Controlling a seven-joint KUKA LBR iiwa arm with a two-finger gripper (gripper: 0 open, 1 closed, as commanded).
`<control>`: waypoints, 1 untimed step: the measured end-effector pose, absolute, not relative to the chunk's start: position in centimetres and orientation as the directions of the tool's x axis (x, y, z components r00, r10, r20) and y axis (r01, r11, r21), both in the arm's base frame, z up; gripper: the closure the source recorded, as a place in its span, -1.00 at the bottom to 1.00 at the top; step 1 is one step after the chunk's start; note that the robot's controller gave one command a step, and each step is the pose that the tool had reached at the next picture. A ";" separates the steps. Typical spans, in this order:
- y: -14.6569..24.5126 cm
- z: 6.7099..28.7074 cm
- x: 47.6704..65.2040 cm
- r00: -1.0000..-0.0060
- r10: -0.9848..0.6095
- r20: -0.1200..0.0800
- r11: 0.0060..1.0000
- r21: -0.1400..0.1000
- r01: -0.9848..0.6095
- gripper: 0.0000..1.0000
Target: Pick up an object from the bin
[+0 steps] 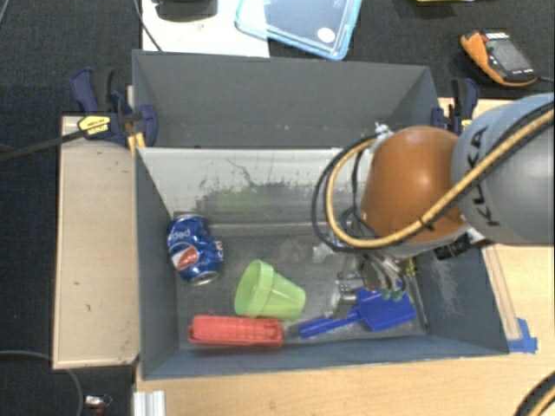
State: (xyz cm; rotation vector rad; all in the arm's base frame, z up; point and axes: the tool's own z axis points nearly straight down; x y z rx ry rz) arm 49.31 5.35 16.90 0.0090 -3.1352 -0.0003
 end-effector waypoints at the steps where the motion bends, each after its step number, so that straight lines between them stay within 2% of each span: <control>1: 5.3 17.3 49.5 -1.000 -0.003 -0.002 1.000 0.001 -0.003 -1.00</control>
Offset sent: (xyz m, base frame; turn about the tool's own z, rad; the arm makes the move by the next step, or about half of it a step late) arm -0.0124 -0.0924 -0.0990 -0.2266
